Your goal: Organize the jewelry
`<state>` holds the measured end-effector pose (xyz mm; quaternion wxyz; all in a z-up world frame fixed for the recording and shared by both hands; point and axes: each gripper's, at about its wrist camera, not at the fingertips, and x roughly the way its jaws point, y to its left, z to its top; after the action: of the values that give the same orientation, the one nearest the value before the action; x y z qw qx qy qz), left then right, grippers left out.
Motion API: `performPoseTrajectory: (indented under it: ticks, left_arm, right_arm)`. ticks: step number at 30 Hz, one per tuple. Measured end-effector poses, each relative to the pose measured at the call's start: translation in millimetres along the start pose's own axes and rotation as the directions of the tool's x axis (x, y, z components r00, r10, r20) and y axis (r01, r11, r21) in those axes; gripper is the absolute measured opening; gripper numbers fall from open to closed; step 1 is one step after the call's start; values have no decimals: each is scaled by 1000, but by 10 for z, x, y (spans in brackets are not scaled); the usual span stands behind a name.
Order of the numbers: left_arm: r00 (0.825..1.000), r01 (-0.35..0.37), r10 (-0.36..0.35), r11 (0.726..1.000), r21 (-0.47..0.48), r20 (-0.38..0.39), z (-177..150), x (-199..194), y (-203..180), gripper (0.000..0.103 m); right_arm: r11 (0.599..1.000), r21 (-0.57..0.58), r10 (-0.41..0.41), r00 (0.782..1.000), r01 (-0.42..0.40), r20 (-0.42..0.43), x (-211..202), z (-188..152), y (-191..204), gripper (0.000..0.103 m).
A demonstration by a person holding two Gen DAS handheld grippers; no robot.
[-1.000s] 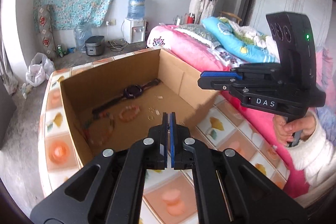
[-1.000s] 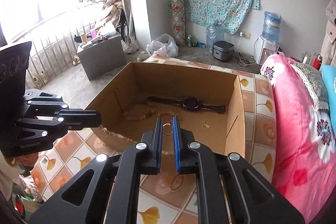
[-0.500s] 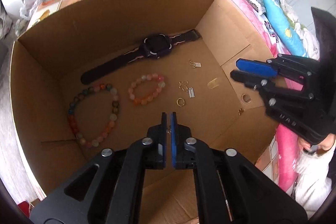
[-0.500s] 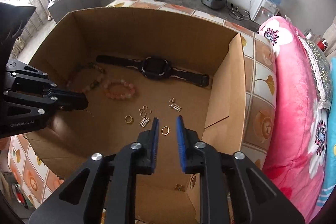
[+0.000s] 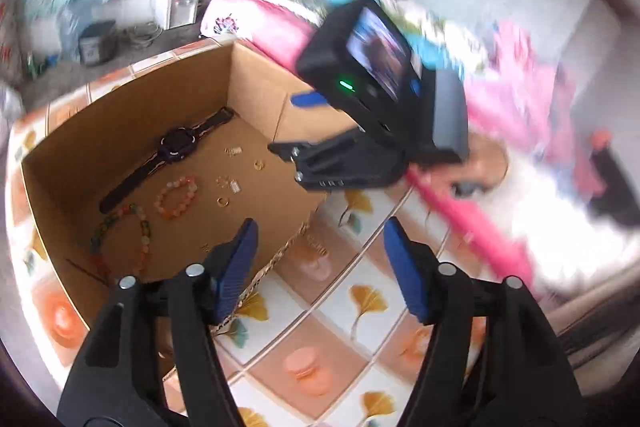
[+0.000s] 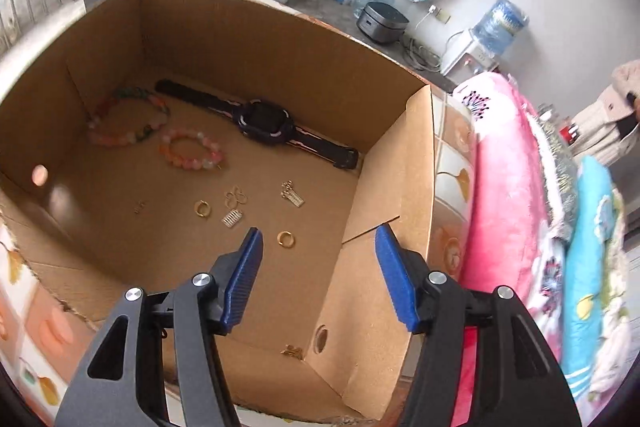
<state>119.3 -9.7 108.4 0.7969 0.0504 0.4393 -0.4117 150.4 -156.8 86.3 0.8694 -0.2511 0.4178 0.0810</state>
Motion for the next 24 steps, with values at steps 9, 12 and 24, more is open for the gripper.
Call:
performPoseTrajectory:
  ticks: [9, 12, 24]
  left_arm:
    - [959, -190, 215, 972, 140, -187, -151, 735, -103, 61]
    - [905, -332, 371, 922, 199, -208, -238, 858, -85, 28]
    - [949, -211, 231, 971, 110, -214, -862, 522, -340, 15]
  right_arm:
    - [999, 45, 9, 999, -6, -48, 46, 0, -16, 58]
    - [997, 70, 44, 996, -39, -79, 76, -35, 10, 57]
    - [997, -5, 75, 992, -75, -100, -399, -650, 365, 56]
